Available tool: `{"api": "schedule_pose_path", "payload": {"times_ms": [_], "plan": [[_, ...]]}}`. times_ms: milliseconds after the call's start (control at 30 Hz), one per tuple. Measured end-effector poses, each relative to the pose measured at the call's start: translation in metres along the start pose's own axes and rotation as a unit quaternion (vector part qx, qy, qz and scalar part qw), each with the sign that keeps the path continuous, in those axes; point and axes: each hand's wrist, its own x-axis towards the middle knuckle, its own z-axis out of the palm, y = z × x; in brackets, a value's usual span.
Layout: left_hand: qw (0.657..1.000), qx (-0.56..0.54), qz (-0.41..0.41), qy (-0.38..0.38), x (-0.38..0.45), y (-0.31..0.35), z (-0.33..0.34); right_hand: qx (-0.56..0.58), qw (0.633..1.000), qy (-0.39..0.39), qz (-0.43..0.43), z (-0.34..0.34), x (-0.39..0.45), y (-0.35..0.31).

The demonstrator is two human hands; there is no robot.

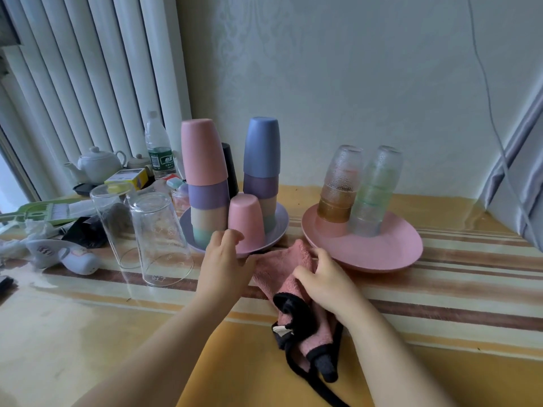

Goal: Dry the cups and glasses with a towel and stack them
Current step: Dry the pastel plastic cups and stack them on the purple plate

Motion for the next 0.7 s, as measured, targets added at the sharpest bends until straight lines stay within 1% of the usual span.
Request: {"api": "schedule_pose_path", "payload": {"times_ms": [100,200,300,367,433,533,600,700], "plan": [[0.999,0.012,0.037,-0.023,-0.006,0.000,-0.005,-0.040,0.999,-0.029,0.009,-0.003,0.001,-0.004],[0.997,0.016,0.057,-0.059,-0.008,0.001,-0.009,-0.032,0.999,-0.044,0.004,-0.004,0.001,-0.008],[0.993,0.013,0.075,-0.088,-0.008,0.003,-0.009,-0.035,0.999,-0.036,-0.019,-0.005,-0.004,-0.006],[0.995,0.022,0.065,-0.076,-0.008,0.005,-0.008,-0.024,0.999,-0.017,-0.041,-0.004,-0.009,0.000],[0.999,0.039,0.018,-0.030,-0.003,0.005,-0.007,0.014,0.998,0.009,-0.060,-0.002,-0.014,0.007],[0.996,0.031,-0.073,0.030,0.012,0.006,-0.009,0.046,0.994,0.046,-0.089,0.002,-0.017,0.016],[0.991,0.031,-0.129,0.032,0.024,0.010,-0.007,0.044,0.993,0.048,-0.103,0.004,-0.015,0.019],[0.979,0.046,-0.196,0.014,0.035,0.021,0.004,0.044,0.991,0.047,-0.120,0.004,-0.012,0.023]]}}
